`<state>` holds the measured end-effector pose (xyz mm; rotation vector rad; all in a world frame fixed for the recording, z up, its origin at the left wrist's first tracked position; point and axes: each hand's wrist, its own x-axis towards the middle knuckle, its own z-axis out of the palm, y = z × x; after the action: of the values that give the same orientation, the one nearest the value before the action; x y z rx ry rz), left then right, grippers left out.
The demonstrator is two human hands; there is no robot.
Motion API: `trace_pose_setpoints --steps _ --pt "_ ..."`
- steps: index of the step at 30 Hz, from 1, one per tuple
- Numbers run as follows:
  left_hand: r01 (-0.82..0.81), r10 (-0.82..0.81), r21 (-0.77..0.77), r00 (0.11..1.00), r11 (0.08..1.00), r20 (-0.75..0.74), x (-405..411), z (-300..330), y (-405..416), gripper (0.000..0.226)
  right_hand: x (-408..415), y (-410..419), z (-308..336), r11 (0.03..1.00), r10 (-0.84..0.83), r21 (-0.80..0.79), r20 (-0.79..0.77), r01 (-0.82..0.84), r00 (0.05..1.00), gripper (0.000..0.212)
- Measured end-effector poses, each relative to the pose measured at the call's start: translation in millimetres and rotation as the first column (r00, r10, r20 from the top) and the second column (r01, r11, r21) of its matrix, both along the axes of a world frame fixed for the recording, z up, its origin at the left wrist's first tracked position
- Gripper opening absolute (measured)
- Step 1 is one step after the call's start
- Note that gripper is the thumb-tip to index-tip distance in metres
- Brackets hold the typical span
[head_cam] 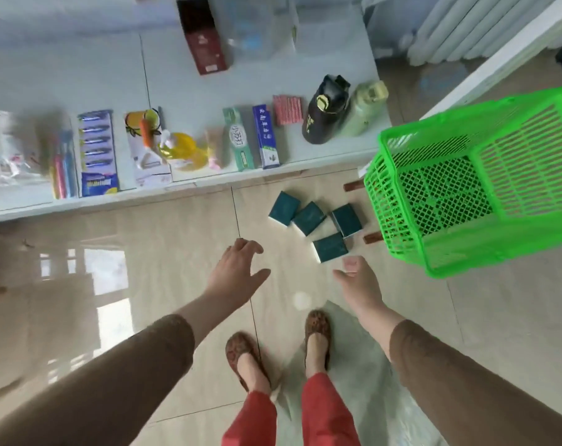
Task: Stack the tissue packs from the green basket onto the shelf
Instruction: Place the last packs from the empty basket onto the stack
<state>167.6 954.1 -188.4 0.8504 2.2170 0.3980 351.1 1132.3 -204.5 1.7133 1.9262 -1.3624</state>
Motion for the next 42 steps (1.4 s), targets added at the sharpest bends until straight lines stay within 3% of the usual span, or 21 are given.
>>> trace_pose_setpoints --steps 7,10,12,15,18,21,23,25,28,33,36,40,42 --pt "-0.163 0.189 -0.198 0.974 0.967 0.121 4.6 -204.5 36.2 0.058 26.4 37.9 -196.7 0.995 0.092 -0.059 0.211 -0.081 0.973 0.051" --pt "-0.269 0.296 -0.214 0.950 0.939 0.101 -9.1 -279.4 57.0 0.063 19.5 66.2 -266.4 0.998 -0.020 -0.056 0.259 0.035 0.966 0.057" --pt "-0.328 0.348 -0.202 0.934 0.923 0.077 -21.6 -324.3 73.2 0.068 14.8 78.8 -305.1 0.972 -0.193 -0.072 0.292 0.223 0.937 0.069" --pt "-0.424 0.438 -0.173 0.898 0.889 0.045 -39.9 -381.2 99.8 0.074 10.5 87.7 -348.9 0.855 -0.416 -0.157 0.362 0.494 0.834 0.083" --pt "-0.520 0.528 -0.113 0.847 0.846 0.058 -54.3 -424.3 131.5 0.084 6.2 83.8 -388.9 0.765 -0.447 -0.299 0.392 0.570 0.804 0.082" --pt "-0.567 0.572 -0.071 0.813 0.821 0.112 -62.7 -452.6 162.0 0.086 -3.7 70.7 -421.0 0.695 -0.528 -0.377 0.311 0.612 0.790 0.092" --pt "-0.573 0.579 -0.088 0.800 0.815 0.155 -64.0 -466.7 173.3 0.079 -13.0 64.1 -432.8 0.607 -0.656 -0.378 0.257 0.699 0.709 0.093" --pt "-0.601 0.620 -0.152 0.756 0.785 0.209 -61.6 -473.5 173.5 0.073 -20.9 60.7 -434.0 0.504 -0.763 -0.396 0.213 0.768 0.610 0.080" --pt "-0.582 0.634 -0.254 0.735 0.772 0.242 -56.9 -465.3 158.0 0.061 -19.5 50.2 -415.7 0.514 -0.773 -0.409 0.160 0.754 0.614 0.061" --pt "-0.508 0.567 -0.288 0.802 0.812 0.185 -38.0 -386.4 89.8 0.063 -7.1 14.8 -322.2 0.484 -0.791 -0.457 0.135 0.746 0.596 0.059" --pt "-0.551 0.599 -0.234 0.750 0.801 0.280 -33.5 -288.0 48.5 0.051 -8.2 -12.6 -230.0 0.668 -0.687 -0.389 0.006 0.634 0.727 0.052" --pt "-0.541 0.544 -0.102 0.783 0.835 0.301 -50.6 -120.1 -1.0 0.027 -22.6 -32.4 -86.4 0.886 -0.434 -0.265 -0.192 0.380 0.880 0.050" --pt "-0.560 0.542 -0.019 0.792 0.828 0.281 -66.1 -28.3 -21.8 0.028 -36.1 -33.5 -8.1 0.946 -0.313 -0.172 -0.280 0.273 0.908 0.053"
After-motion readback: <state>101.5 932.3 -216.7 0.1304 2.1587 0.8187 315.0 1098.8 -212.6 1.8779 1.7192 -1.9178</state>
